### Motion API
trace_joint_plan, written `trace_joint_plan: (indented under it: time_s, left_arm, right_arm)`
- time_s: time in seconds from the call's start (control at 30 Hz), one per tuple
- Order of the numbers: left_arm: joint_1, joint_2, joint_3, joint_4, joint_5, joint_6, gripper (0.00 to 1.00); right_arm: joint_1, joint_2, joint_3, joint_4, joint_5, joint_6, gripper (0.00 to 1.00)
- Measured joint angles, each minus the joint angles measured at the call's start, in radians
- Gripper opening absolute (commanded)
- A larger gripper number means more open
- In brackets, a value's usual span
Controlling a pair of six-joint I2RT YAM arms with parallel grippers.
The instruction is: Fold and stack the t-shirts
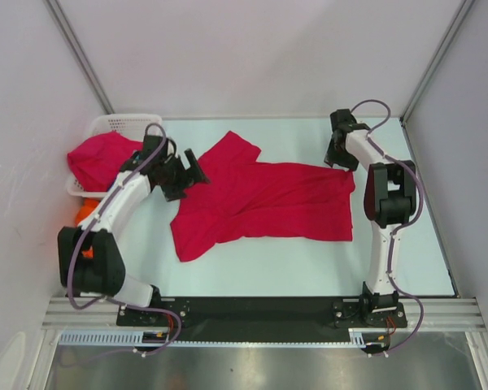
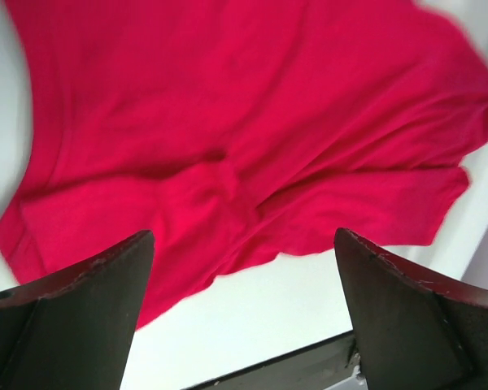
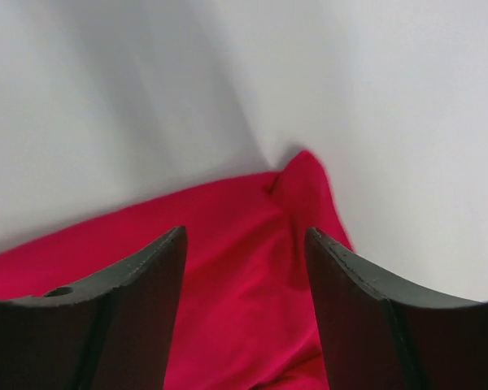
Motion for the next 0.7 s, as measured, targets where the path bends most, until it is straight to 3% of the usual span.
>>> trace_joint_plan:
  time_s: [0.2, 0.37, 0.5, 0.7]
  left_arm:
    - [0.003, 0.314, 0.443, 0.011, 0.100, 0.092, 0.99]
    - [0.034, 0.682, 0.871, 0.109, 0.352, 0.102, 1.00]
    - [0.068, 0.899, 1.039, 0.159, 0.449, 0.037, 1.00]
    - [0.101, 1.019, 1.095, 0.130, 0.439, -0.003, 0.99]
  right_arm:
    - [0.152, -0.172, -0.099, -0.003, -0.018, 0.003, 0.66]
    - [0.471, -0.493, -0.277, 0.021, -0.023, 0.045, 0.66]
    - [0.710, -0.652, -0.377, -0.005, -0.005, 0.123, 0.66]
    - [0.882, -0.750, -0.457, -0.162, 0.073, 0.253, 0.65]
